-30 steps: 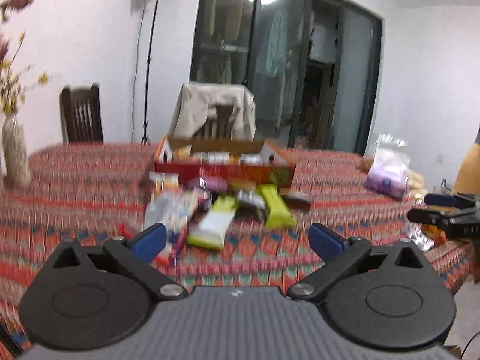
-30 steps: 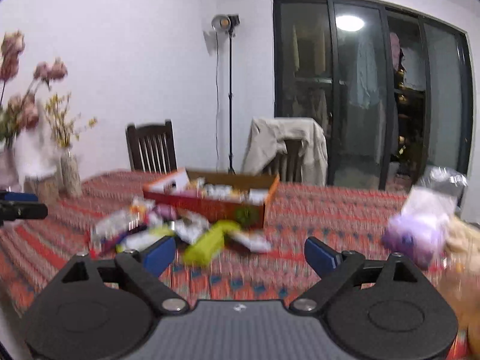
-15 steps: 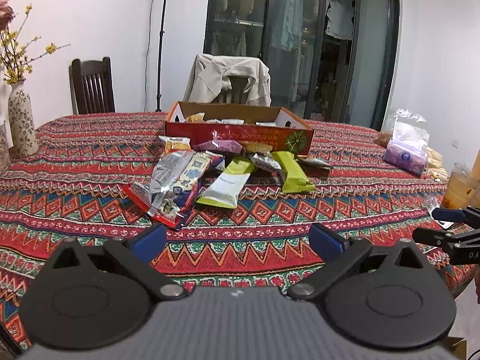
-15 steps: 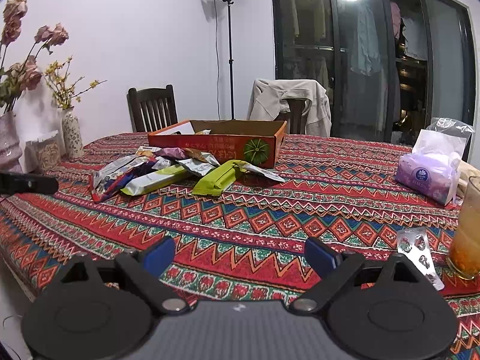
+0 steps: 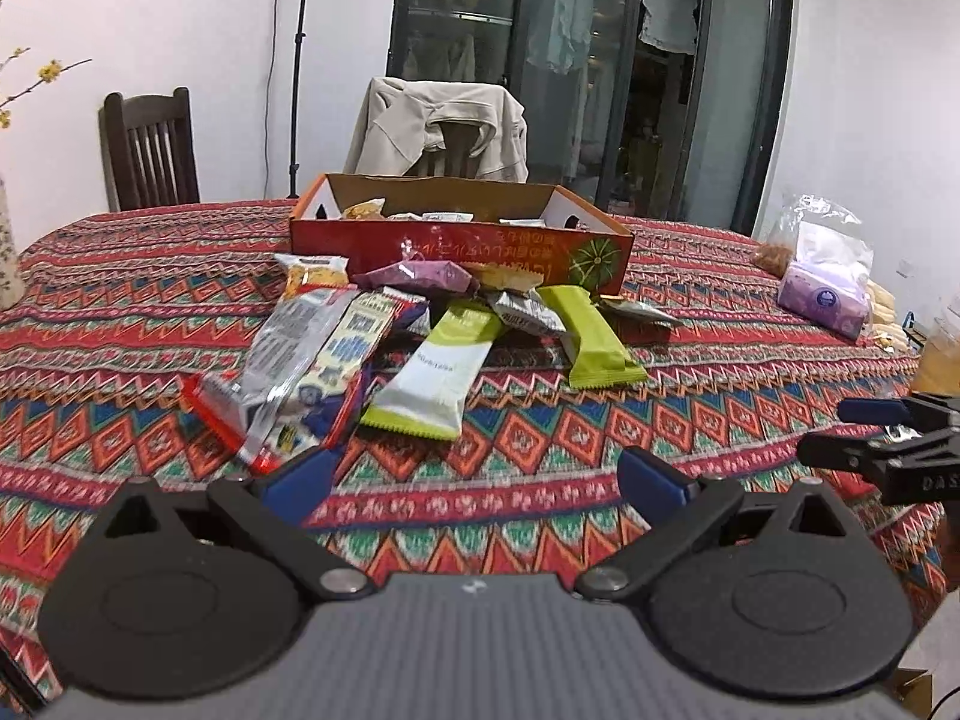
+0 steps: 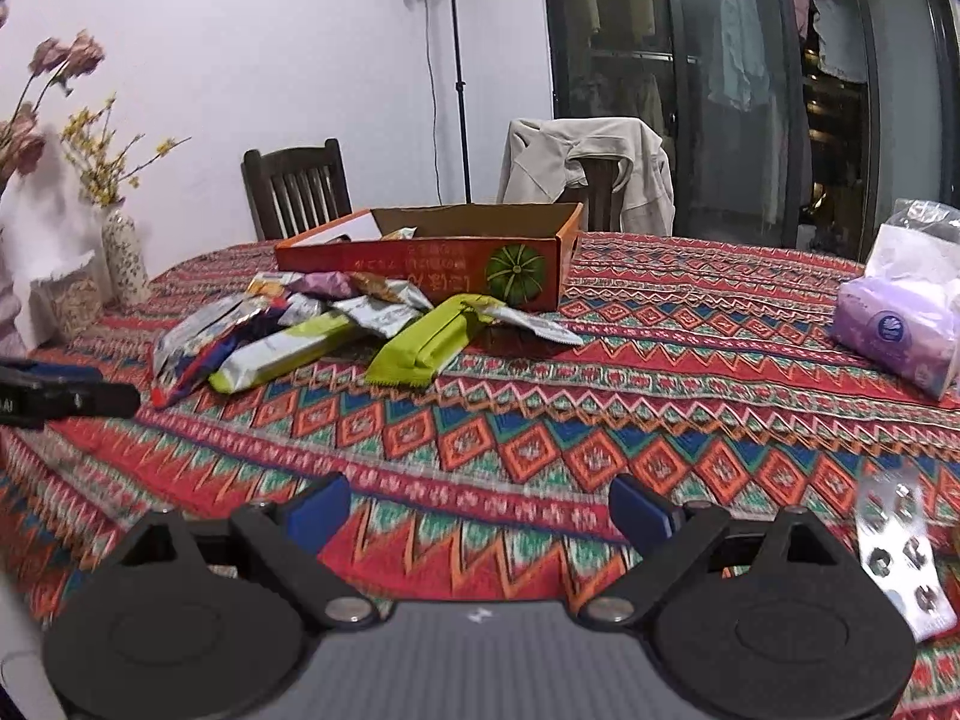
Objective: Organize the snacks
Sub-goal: 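Move both grippers back over the snack pile, then grasp a white sachet with the right gripper while the left grasps another white sachet, then carry both white sachets into the box and open both grippers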
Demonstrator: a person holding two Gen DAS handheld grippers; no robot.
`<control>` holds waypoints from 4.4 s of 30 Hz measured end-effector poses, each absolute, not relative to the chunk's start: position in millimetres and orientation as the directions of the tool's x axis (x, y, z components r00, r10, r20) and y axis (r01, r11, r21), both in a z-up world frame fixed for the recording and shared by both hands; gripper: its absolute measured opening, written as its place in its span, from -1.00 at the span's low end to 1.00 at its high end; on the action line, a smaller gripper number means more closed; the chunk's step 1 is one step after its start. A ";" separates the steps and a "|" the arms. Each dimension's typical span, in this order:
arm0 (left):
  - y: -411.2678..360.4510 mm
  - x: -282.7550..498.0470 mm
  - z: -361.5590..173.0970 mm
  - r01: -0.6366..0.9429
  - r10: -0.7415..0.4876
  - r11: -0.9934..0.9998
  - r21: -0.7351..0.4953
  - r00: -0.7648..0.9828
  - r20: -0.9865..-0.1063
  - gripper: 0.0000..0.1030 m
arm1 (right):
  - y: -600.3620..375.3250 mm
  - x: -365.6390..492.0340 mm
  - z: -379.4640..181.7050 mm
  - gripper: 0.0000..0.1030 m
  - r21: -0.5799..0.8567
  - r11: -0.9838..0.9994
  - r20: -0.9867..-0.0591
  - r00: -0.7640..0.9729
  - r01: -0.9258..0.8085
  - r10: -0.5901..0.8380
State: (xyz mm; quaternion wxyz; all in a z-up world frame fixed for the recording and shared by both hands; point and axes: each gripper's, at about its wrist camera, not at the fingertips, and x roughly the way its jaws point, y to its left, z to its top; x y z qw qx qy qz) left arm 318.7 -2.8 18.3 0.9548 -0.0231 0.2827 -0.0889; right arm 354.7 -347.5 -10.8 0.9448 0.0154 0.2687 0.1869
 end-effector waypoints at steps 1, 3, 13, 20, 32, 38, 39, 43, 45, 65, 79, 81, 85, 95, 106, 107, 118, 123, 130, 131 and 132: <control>-3.2 325.0 18.1 0.163 -0.187 0.982 -0.093 0.824 -0.534 1.00 | -346.8 362.9 -10.4 0.81 0.135 0.928 -0.503 0.783 -0.346 0.365; -4.8 336.2 19.4 0.175 -0.193 0.981 -0.085 0.827 -0.527 1.00 | -344.1 381.1 -8.1 0.81 0.129 0.928 -0.503 0.783 -0.350 0.366; -36.7 415.6 33.0 0.264 -0.261 0.962 -0.063 0.833 -0.487 0.99 | -327.6 504.4 7.7 0.81 0.077 0.905 -0.530 0.752 -0.419 0.393; -76.6 474.8 16.0 0.281 -0.236 0.960 0.002 0.812 -0.534 0.69 | -308.9 572.2 -12.4 0.72 0.107 0.881 -0.587 0.685 -0.462 0.431; -90.0 508.2 -11.9 0.256 -0.201 0.966 0.017 0.795 -0.572 0.11 | -315.5 575.8 -34.3 0.17 0.095 0.867 -0.605 0.663 -0.490 0.441; -73.8 507.8 -10.7 0.226 -0.198 0.974 -0.028 0.777 -0.597 -0.56 | -321.3 579.3 -36.1 0.24 0.083 0.885 -0.598 0.687 -0.459 0.413; -72.4 505.0 -9.8 0.221 -0.190 0.975 -0.023 0.778 -0.599 -0.57 | -323.6 580.9 -35.9 0.29 0.099 0.884 -0.596 0.684 -0.458 0.421; -68.4 483.3 -6.1 0.221 -0.183 0.975 -0.011 0.777 -0.603 -0.62 | -331.1 584.3 -35.7 0.29 0.167 0.875 -0.580 0.673 -0.454 0.459; -67.0 469.2 -5.2 0.231 -0.193 0.973 -0.016 0.771 -0.607 -0.63 | -333.6 584.7 -35.1 0.16 0.188 0.872 -0.576 0.668 -0.452 0.470; -99.0 487.6 -20.7 0.212 -0.178 0.977 -0.020 0.762 -0.622 0.19 | -337.4 505.0 -15.3 -0.61 0.170 0.875 -0.559 0.687 -0.453 0.465; -96.0 485.9 -22.1 0.219 -0.179 0.976 -0.013 0.759 -0.626 -0.08 | -352.4 532.3 -6.0 -0.04 0.229 0.901 -0.500 0.750 -0.368 0.433; -93.0 476.7 -20.9 0.228 -0.184 0.974 -0.009 0.761 -0.623 -0.08 | -366.5 539.0 -8.1 -0.03 0.261 0.916 -0.495 0.772 -0.305 0.398; -90.6 471.5 -23.5 0.233 -0.183 0.972 -0.001 0.762 -0.621 -0.02 | -382.1 546.5 -13.7 0.01 0.265 0.930 -0.506 0.785 -0.253 0.358; -87.6 464.7 -20.8 0.254 -0.223 0.966 -0.039 0.752 -0.620 -0.13 | -340.5 586.3 -31.2 0.32 0.060 0.915 -0.638 0.689 -0.400 0.343; -74.2 389.5 4.0 0.299 -0.285 0.952 -0.072 0.769 -0.573 -0.14 | -336.6 546.4 -29.9 -0.05 0.065 0.929 -0.639 0.700 -0.363 0.319; -72.1 381.9 6.7 0.302 -0.292 0.950 -0.078 0.769 -0.569 -0.14 | -336.0 532.0 -29.4 -0.06 0.053 0.932 -0.640 0.704 -0.358 0.307; -36.6 335.9 33.5 0.264 -0.305 0.952 -0.154 0.801 -0.515 -0.14 | -342.5 396.8 -20.0 -0.12 0.108 0.933 -0.587 0.735 -0.343 0.339; -28.9 334.2 35.1 0.264 -0.315 0.949 -0.171 0.804 -0.504 -0.14 | -335.7 386.2 -13.8 -0.13 0.110 0.932 -0.569 0.747 -0.346 0.344; -2.3 359.4 55.5 0.272 -0.351 0.934 -0.231 0.819 -0.455 -0.14 | -325.0 390.3 5.1 -0.13 0.116 0.920 -0.524 0.764 -0.374 0.377; 3.0 371.5 63.0 0.273 -0.353 0.933 -0.236 0.825 -0.442 -0.14 | -324.1 394.7 10.9 -0.13 0.123 0.914 -0.509 0.766 -0.386 0.392; 8.0 384.7 70.1 0.276 -0.356 0.931 -0.239 0.829 -0.431 -0.14 | -323.1 401.1 18.5 -0.13 0.129 0.908 -0.491 0.770 -0.398 0.408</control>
